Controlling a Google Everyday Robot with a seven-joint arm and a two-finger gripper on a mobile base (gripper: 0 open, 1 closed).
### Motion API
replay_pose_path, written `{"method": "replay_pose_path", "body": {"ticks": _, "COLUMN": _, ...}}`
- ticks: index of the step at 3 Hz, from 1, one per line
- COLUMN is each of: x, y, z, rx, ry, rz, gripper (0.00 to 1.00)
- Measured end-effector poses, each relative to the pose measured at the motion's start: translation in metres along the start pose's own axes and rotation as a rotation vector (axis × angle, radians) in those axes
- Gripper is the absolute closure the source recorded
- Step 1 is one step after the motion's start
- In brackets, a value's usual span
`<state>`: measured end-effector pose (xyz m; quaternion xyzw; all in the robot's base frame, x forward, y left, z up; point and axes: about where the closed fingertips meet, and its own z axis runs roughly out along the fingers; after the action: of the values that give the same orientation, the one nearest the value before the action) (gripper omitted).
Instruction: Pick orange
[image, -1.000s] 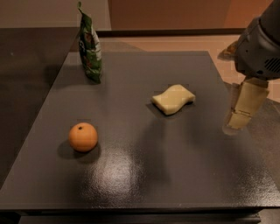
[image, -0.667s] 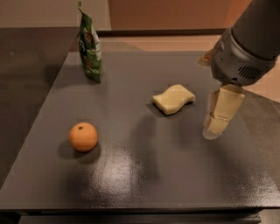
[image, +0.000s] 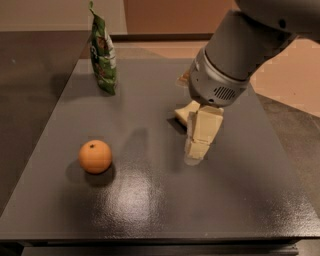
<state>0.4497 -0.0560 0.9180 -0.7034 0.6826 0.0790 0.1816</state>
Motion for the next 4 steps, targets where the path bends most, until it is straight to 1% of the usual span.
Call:
{"method": "replay_pose_path", "body": {"ticks": 1, "x": -0.032, "y": 0.004, "z": 0.024, "rx": -0.037, "ry": -0.042, "rz": -0.045, "gripper": 0.00}}
{"method": "replay_pose_path", "body": {"ticks": 2, "x": -0.060, "y": 0.007, "z": 0.047, "rx": -0.062, "ry": -0.077, "rz": -0.081, "gripper": 0.00}}
{"method": "replay_pose_path", "body": {"ticks": 3, "x": -0.085, "y": 0.013, "z": 0.068, "rx": -0.083, "ry": -0.107, "rz": -0.115, "gripper": 0.00}}
{"method": "replay_pose_path", "body": {"ticks": 4, "x": -0.103, "y": 0.020, "z": 0.087, "rx": -0.098, "ry": -0.129, "rz": -0.139, "gripper": 0.00}}
